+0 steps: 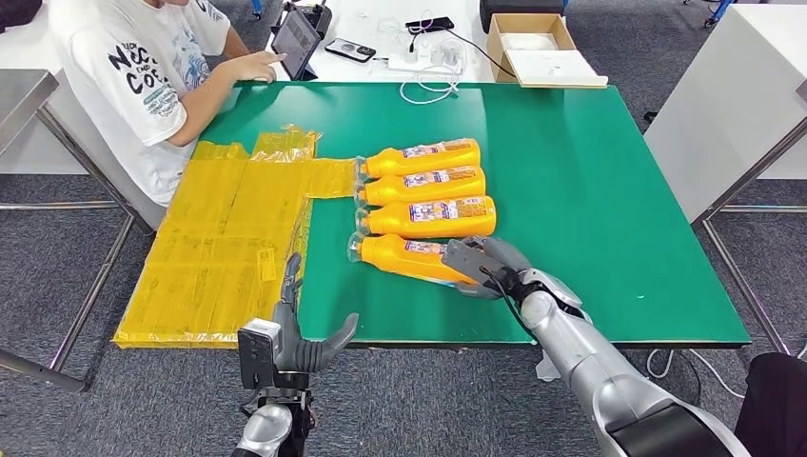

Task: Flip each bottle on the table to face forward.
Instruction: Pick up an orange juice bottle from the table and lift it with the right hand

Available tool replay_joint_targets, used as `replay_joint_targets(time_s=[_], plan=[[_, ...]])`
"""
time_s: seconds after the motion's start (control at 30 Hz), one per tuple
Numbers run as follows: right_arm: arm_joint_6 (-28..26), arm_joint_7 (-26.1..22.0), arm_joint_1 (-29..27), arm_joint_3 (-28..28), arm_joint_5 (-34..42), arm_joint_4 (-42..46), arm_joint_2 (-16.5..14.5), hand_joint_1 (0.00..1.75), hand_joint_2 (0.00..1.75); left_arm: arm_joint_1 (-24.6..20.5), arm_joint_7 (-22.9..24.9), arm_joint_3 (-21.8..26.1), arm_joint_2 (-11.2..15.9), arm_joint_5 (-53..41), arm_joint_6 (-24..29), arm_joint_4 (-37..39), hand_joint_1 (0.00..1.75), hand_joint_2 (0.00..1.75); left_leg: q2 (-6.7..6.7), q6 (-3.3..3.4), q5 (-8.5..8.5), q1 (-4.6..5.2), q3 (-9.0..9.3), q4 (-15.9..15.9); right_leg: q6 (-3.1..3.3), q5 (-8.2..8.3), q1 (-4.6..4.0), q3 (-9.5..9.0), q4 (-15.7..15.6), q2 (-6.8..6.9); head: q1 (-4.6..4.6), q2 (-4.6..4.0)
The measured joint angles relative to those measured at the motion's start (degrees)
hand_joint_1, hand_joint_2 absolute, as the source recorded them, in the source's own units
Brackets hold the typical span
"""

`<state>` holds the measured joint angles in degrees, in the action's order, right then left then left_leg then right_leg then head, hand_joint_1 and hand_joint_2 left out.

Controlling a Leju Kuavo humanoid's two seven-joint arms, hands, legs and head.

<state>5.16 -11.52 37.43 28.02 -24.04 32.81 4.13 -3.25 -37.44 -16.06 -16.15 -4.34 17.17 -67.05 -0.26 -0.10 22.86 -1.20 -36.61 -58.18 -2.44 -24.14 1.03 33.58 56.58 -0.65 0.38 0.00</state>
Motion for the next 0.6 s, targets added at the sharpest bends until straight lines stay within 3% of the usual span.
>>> replay_joint_targets(time_s=[0.13,0.27,0.43,0.6], plan=[[-5.2,-6.0,-3.5,-1.1,3.5,3.7,-0.5,1.75,1.75,0.0,-0.1,0.0,0.0,0.3,0.0,0.1,0.00,1.75,-0.07,0.00,0.00,-0.02,-0.05,0.0,-0.01,-0.01,-0.03,-0.04,0.0,0.02,0.04,0.00],[-12.9,-14.8,-12.6,-6.4,10.4,19.0,-2.8,1.75,1.75,0.0,-0.9,0.0,-0.1,0.9,0.0,0.1,0.00,1.75,-0.15,0.00,-0.01,-0.01,-0.35,0.0,-0.02,0.00,-0.03,0.26,0.0,0.02,0.03,0.00],[-18.3,-19.2,-18.4,-13.0,13.9,35.7,-5.6,1.75,1.75,0.0,-1.7,0.0,-0.1,1.9,0.2,0.2,0.00,1.75,-0.30,0.00,-0.01,-0.04,-0.46,0.0,0.00,-0.06,-0.03,0.32,0.0,0.20,0.07,0.00],[-23.4,-22.5,-21.7,-17.3,13.7,44.1,-7.3,1.75,1.75,0.0,-2.0,0.0,-0.1,2.6,0.7,0.2,0.00,1.75,-0.27,0.01,0.00,0.04,-0.52,0.0,-0.02,-0.04,0.07,0.38,0.0,0.19,0.05,0.00]])
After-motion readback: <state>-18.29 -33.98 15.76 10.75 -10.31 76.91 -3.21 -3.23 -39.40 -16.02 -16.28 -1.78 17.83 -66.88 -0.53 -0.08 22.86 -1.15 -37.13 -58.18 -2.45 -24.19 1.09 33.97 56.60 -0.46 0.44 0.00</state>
